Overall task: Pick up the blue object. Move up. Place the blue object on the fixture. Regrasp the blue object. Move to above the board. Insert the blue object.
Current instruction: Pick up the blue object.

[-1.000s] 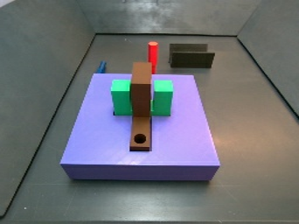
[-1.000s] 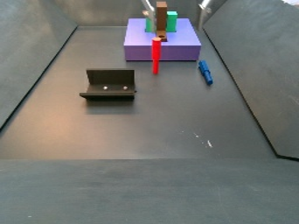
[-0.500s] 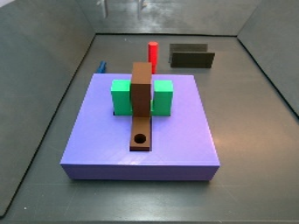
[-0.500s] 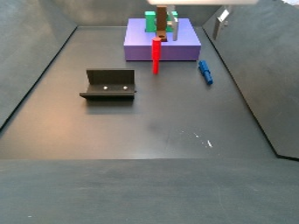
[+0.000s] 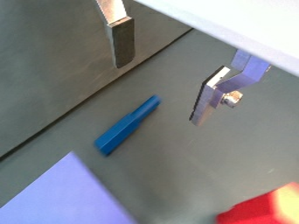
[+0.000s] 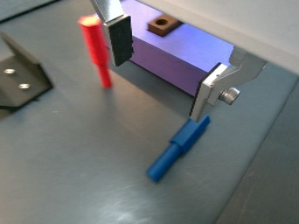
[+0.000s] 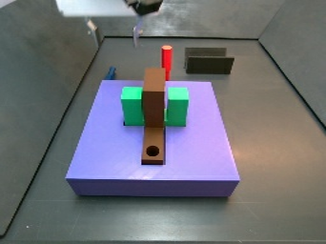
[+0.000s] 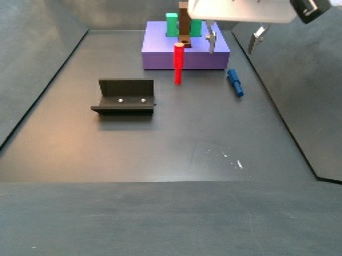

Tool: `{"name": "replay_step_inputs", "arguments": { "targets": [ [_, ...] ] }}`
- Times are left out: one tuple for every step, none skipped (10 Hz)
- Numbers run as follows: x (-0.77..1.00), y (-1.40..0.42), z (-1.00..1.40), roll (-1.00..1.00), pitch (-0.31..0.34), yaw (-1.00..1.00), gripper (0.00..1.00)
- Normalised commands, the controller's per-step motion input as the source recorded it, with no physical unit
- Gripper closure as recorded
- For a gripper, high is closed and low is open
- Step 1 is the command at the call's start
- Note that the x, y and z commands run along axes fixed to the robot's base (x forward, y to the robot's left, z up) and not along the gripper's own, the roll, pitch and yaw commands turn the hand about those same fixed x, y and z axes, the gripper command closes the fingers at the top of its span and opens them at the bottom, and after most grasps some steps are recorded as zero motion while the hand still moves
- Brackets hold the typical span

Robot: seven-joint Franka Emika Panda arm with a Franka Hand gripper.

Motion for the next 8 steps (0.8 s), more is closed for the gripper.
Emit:
{"name": "replay_step_inputs", "arguments": {
  "targets": [
    [-0.18,-0.47,-0.49,0.11,-0.109,0.00,0.00],
    [-0.16,-0.36,-0.55,0.03,-0.107,0.00,0.00],
    [-0.13,-0.31,-0.53,0.02,-0.120,0.00,0.00],
    [0.00,-0.30,-0.51,0.10,-0.099,0.02,0.00],
    [0.00,-0.29,-0.52,0.16,-0.111,0.03,0.00],
    [0.00,-0.17,-0.38,0.23,-0.059,0.04,0.00],
    [0.00,-0.04,-0.29,0.28,-0.076,0.10,0.00],
    [0.00,-0.06,-0.33,0.28,-0.050,0.08,0.00]
  ]
}}
